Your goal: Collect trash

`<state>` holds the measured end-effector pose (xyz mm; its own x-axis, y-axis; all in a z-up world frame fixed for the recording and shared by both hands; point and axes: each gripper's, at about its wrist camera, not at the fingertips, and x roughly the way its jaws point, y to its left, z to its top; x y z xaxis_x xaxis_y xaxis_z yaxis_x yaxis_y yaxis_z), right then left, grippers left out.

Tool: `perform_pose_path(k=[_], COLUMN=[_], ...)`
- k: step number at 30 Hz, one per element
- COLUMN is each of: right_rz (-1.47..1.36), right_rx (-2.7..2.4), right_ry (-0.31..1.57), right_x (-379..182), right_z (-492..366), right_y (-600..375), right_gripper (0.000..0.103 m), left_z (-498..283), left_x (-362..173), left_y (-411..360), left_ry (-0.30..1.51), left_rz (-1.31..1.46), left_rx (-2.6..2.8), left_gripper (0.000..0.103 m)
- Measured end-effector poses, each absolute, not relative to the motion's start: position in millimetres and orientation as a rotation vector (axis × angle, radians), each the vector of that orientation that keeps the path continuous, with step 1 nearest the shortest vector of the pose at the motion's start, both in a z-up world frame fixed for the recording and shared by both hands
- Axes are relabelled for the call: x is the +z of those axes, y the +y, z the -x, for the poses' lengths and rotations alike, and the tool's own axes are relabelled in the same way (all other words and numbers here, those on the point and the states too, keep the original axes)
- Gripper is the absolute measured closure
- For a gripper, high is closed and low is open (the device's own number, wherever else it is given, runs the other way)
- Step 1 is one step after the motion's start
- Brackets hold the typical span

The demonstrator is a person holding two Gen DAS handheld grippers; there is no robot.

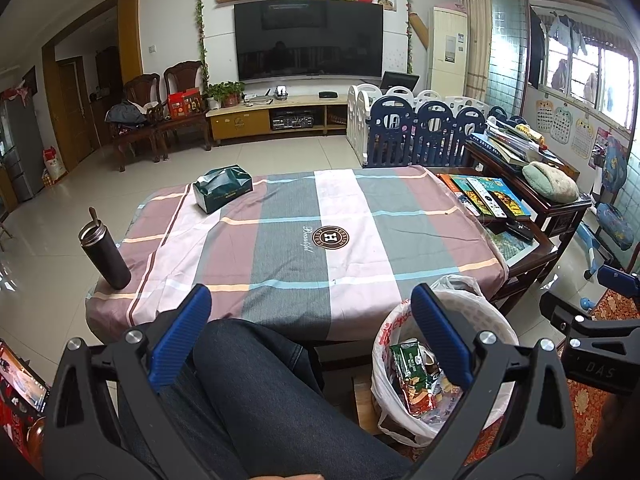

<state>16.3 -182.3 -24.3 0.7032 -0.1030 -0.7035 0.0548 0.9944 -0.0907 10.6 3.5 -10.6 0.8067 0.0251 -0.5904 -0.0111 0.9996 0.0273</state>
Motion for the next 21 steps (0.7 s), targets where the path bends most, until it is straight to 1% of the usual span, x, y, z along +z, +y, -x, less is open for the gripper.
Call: perform_pose_path(k=[11,21], right_rz=[0.062,0.062], right_rx=[-0.087,-0.086], right_ry=[0.791,0.794], right_x=[-28.9,-31.5], right_z=[-14.9,-13.9], right_y=[-182.5,-182.7], right_gripper=[0.004,0.004], left_z=[-8.6,-13.8], left_x=[-14.2,-16.6], left_y=[0.6,0.0], left_ry=[0.617,0.655], left_rz=[-0.044,-0.042], left_rx=[0.028,0.004], left_gripper=[0.004,0.004])
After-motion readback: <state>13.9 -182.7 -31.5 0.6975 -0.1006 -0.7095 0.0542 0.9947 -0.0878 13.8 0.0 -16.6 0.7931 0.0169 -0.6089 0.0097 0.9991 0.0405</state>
